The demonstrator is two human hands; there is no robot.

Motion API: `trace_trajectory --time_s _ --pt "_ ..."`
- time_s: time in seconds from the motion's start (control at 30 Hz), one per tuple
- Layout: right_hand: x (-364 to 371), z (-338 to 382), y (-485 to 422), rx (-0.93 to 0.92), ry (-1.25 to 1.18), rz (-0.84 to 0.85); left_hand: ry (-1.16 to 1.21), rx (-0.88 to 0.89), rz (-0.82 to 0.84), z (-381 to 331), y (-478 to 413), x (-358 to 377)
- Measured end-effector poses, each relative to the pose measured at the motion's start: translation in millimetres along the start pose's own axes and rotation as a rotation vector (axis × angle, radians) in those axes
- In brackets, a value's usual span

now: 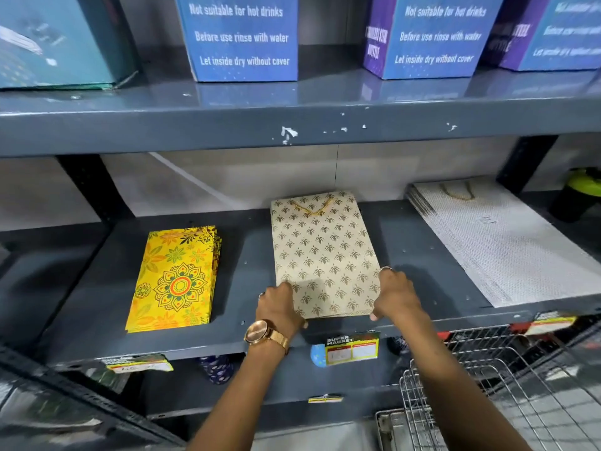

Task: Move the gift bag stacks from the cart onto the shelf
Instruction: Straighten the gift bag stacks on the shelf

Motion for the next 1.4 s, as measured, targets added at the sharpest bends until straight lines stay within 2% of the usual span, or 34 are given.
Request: trace_trajectory --time_s 0.4,0.73,0.9,1.2,1.27,1.33,1.4 --pt "3.0 -5.6 -2.0 0.012 -0.084 0.019 -0.066 -0.017 -0.053 -4.0 -4.2 -5.5" --pt "1.7 -15.6 -3.9 -0.012 -0.117 0.021 -0.146 -0.079 -0.017 -13.3 -3.5 -15.6" --pt "2.1 -20.7 -4.9 -0.015 -0.112 -0.035 -0.133 -0.11 0.034 -14.1 -2.3 -18.7" --pt "2.8 -25.1 -0.6 -0.032 -0.049 -0.03 -0.276 -0.169 0.106 -24.0 -6.4 -11.6" --pt "-3.6 -32.0 -0.2 -0.027 -0.072 0.007 -0.358 -0.199 0.068 -37.5 -2.2 -10.0" --pt "-17.9 -47.4 -4.5 -0.03 -0.111 0.013 -0.438 -0.089 -0.022 -68.2 5.5 -12.7" --pt "-34.1 -69.4 -13.5 -0.05 -0.182 0.025 -0.358 0.118 -0.016 -109.2 15.6 -5.1"
Point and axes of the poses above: each hand's wrist, its own y-axis away from the middle knuckle, its own x-axis out of the palm, z = x × y, the point moved 4 cm from there along -y, towards the middle knuckle, and after that the axes turned 6 degrees about -z, right-handed, at the moved point
